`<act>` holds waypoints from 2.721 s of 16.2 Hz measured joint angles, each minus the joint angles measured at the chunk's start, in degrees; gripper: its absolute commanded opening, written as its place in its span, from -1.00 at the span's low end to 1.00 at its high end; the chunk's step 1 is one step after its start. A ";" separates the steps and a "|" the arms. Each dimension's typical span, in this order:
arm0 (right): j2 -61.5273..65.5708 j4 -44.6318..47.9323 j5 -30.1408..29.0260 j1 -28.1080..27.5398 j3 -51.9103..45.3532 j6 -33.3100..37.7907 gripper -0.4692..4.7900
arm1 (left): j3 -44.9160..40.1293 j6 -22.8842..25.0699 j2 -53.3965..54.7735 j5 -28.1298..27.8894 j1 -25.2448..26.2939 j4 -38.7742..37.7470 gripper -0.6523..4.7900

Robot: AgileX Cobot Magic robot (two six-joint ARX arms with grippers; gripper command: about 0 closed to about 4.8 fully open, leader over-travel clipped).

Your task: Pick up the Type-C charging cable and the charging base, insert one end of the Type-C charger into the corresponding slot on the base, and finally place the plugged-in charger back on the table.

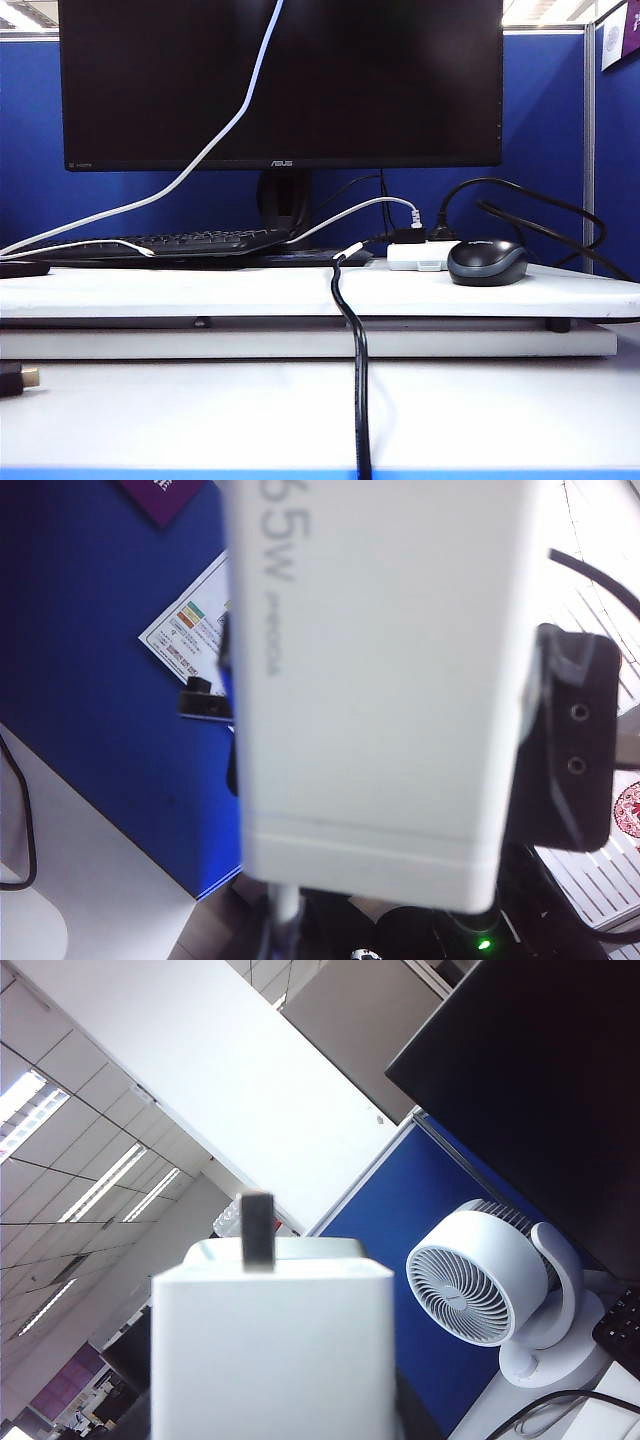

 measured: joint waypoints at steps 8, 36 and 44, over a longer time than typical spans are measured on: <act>-0.13 -1.20 0.24 0.00 0.31 -1.40 -0.82 | -0.20 -2.40 -0.48 0.13 0.00 1.70 -0.78; -0.11 -1.11 1.11 0.26 0.31 1.79 -0.82 | -0.20 -2.56 -0.70 1.92 0.00 2.40 -0.78; -0.11 0.17 1.07 0.33 0.22 4.24 -0.82 | -0.17 -2.56 -0.79 1.99 0.00 2.86 -0.78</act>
